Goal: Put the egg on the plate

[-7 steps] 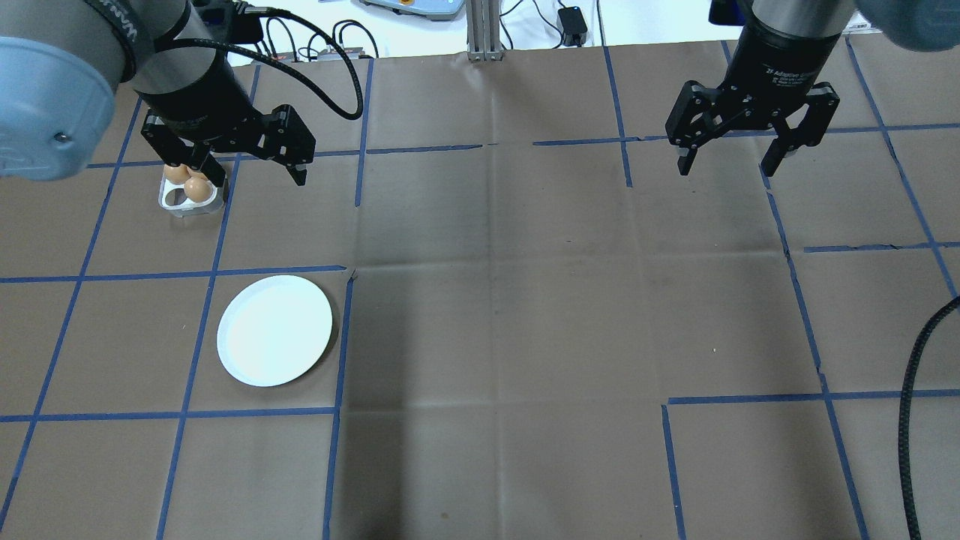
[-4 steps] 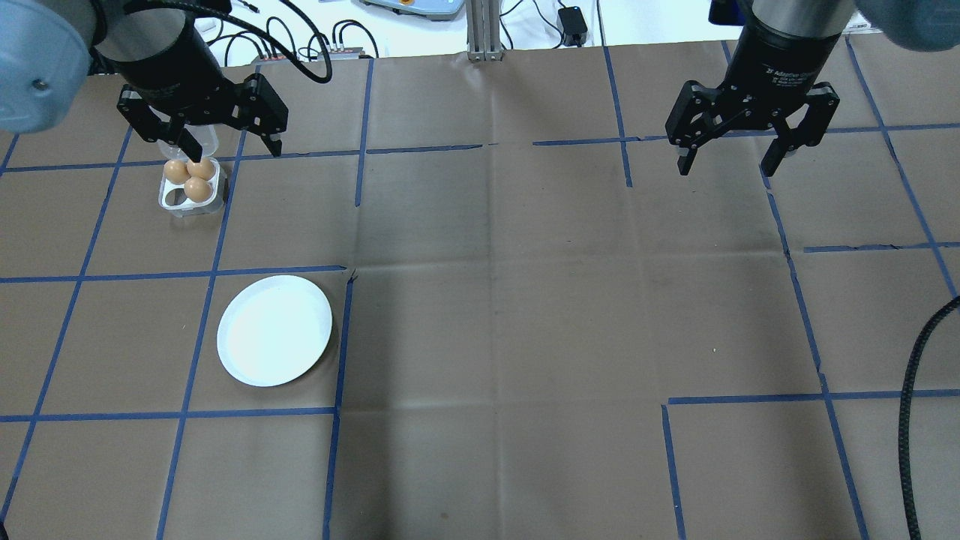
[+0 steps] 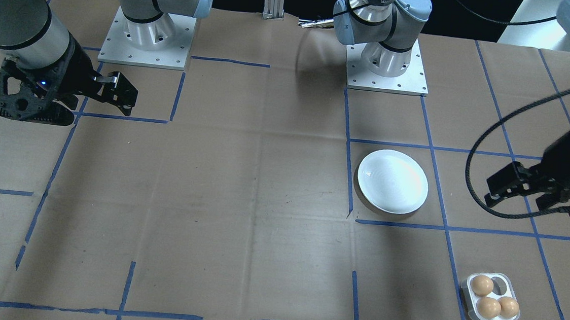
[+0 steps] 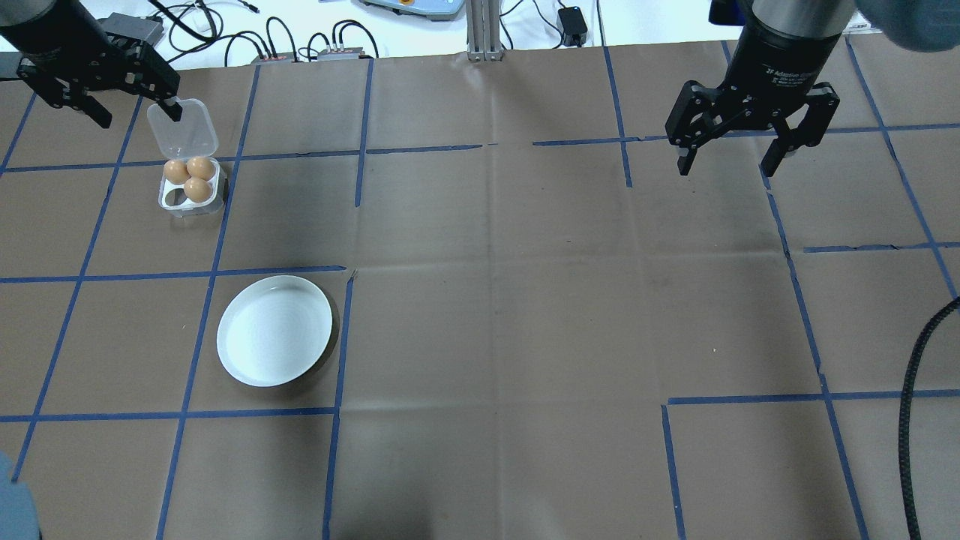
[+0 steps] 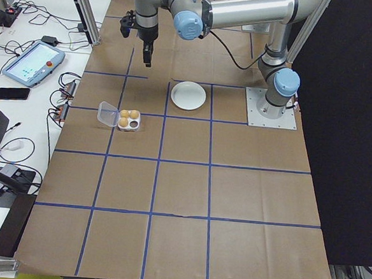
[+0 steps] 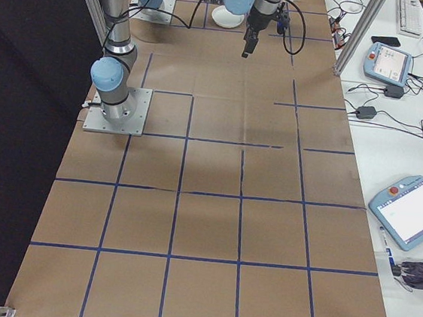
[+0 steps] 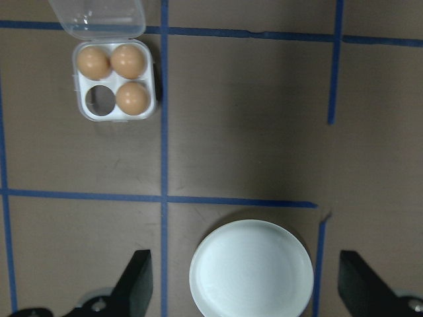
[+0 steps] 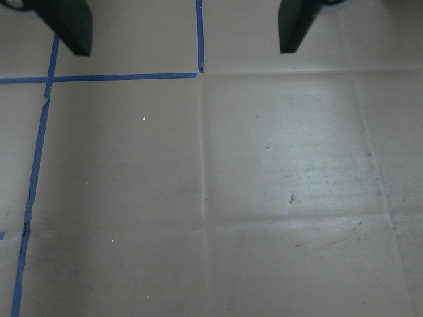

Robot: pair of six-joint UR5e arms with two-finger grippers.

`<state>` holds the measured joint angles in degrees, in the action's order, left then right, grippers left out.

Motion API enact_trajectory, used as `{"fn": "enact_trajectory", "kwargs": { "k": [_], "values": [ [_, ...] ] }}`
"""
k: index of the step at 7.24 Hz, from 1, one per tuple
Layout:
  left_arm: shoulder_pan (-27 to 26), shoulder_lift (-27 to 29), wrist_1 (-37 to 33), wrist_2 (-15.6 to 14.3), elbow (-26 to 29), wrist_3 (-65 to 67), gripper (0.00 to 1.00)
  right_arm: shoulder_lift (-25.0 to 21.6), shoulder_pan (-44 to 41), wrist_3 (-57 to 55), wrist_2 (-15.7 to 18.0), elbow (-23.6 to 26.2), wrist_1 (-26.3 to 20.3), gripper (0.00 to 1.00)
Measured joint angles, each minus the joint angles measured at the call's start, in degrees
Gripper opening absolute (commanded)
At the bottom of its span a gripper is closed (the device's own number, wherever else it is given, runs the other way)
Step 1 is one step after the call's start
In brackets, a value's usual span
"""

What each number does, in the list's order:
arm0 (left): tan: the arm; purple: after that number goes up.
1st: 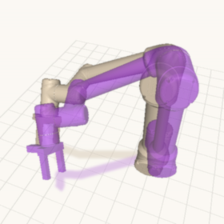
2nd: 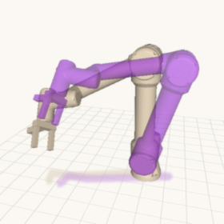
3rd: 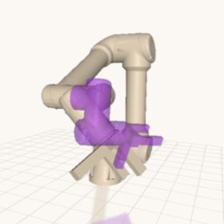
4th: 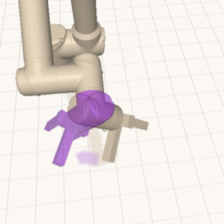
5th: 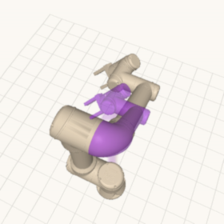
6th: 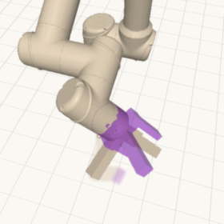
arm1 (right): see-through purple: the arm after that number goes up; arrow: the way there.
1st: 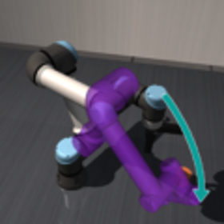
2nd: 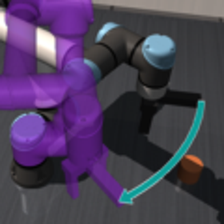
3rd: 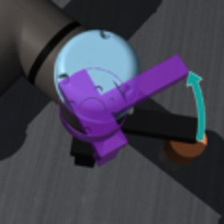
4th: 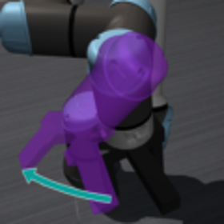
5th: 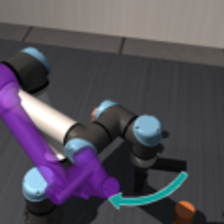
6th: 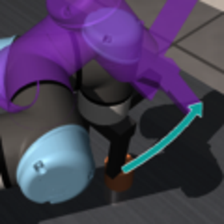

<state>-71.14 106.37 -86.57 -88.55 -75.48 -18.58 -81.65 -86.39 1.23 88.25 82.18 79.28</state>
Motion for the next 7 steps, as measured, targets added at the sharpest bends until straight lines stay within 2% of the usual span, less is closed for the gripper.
{"fn": "enact_trajectory", "kwargs": {
  "k": [3, 7],
  "values": [
    [3.2, 8.1, 1.5, -0.4, 5.0, -10.1, 1.0, 0.0, 0.0, 0.0, 0.0, 0.0, 0.0, 1.0],
    [3.4, 17.4, 8.5, -0.6, 4.3, -11.0, 0.99, 0.0, 0.0, 0.0, 0.0, 0.0, 0.0, 1.0]
  ]
}}
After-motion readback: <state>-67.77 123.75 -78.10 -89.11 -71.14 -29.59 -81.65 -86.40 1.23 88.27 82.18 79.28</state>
